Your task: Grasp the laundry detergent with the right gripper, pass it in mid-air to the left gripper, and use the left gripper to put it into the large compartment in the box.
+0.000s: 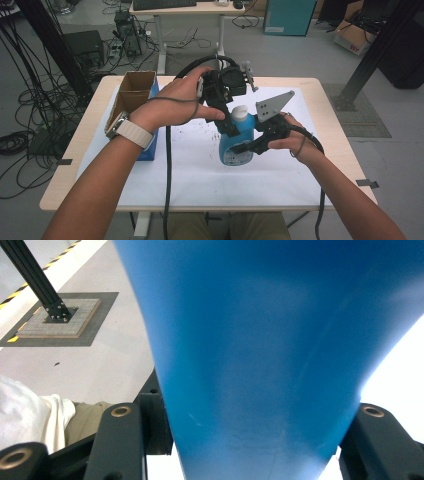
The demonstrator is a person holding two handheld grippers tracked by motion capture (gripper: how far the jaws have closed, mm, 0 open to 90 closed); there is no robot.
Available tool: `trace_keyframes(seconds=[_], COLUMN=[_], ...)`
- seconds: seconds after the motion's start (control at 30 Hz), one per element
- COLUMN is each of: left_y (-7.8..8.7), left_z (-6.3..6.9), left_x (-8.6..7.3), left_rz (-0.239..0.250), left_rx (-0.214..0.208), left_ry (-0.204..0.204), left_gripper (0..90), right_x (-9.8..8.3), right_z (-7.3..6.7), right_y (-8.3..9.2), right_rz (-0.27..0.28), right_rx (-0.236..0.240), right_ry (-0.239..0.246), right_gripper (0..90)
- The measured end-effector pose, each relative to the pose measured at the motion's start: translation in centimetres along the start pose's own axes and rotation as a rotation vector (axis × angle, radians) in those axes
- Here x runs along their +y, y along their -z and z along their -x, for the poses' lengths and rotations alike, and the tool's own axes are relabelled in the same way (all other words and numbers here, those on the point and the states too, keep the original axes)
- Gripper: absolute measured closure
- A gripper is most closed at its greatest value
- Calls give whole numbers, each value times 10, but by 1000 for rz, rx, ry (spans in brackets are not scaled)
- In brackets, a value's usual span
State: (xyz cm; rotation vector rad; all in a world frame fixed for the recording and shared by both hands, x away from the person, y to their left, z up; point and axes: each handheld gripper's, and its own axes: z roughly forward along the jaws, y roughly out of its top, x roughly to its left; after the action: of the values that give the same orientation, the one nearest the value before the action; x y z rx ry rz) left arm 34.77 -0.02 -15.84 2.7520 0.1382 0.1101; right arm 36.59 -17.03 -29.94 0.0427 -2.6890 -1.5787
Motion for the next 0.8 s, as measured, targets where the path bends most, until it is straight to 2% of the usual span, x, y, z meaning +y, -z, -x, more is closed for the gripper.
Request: trace_keyframes(seconds=[0.8], left_y=[0], left_z=[-1], left_x=[-1], left_rz=[4], left_rx=[3], left_ry=[0], left_gripper=[56], right_x=[-1], right_z=[2], right_y=[0], right_rz=[6], right_rx=[-4], right_ry=[-1], right_gripper=[436])
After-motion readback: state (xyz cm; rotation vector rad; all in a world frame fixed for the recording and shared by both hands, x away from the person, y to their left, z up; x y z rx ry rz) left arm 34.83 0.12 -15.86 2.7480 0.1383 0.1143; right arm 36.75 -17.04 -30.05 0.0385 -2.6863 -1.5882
